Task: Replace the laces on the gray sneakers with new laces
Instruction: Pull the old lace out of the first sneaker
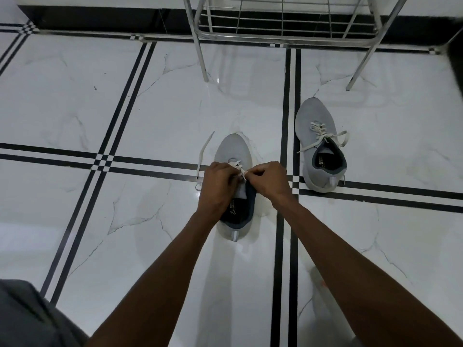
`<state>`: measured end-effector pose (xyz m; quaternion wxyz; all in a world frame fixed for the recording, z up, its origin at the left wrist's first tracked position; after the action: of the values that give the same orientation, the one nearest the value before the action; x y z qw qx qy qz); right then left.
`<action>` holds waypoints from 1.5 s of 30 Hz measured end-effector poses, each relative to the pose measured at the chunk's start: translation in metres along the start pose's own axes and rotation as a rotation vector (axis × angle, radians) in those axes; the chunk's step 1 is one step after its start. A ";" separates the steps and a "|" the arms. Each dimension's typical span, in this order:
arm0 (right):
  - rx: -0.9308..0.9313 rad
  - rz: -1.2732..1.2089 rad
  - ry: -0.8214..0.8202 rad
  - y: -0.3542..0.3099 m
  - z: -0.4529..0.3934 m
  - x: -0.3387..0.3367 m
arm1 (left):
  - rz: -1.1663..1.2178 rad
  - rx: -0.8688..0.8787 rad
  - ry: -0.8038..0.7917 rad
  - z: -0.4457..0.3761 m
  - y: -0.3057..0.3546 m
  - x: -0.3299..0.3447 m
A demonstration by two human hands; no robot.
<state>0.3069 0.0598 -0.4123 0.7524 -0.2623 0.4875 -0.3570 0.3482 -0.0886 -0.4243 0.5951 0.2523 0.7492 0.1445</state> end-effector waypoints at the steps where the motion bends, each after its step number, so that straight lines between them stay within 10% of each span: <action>1: 0.002 -0.003 -0.002 0.001 0.000 0.000 | 0.007 -0.022 0.007 -0.001 -0.001 0.002; 9: 0.050 0.005 0.034 0.004 0.005 -0.005 | 0.247 -0.908 0.563 0.004 -0.054 -0.043; 24: -0.444 0.510 -0.081 -0.018 -0.016 0.027 | 0.241 -0.350 0.160 0.032 0.003 -0.004; 35: -0.440 0.306 -0.058 -0.014 -0.018 0.027 | 0.428 -0.515 0.296 0.036 -0.009 -0.002; 41: -0.096 0.006 0.347 0.018 -0.035 -0.019 | 0.407 -0.558 0.289 0.039 -0.010 -0.005; 45: -0.382 0.092 0.068 -0.010 -0.021 0.001 | 0.413 -0.541 0.281 0.038 -0.007 -0.003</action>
<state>0.2847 0.0524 -0.4138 0.6875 -0.3654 0.5830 -0.2321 0.3841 -0.0993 -0.4351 0.4897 0.2094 0.6917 0.4877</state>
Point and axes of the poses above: each hand's wrist, its own z-axis away from the middle knuckle, its own x-axis out of the palm, y = z × x, the point moved 2 cm from there along -z, towards the middle knuckle, and after that the axes turned 8 degrees about x, right-handed, at the moved point
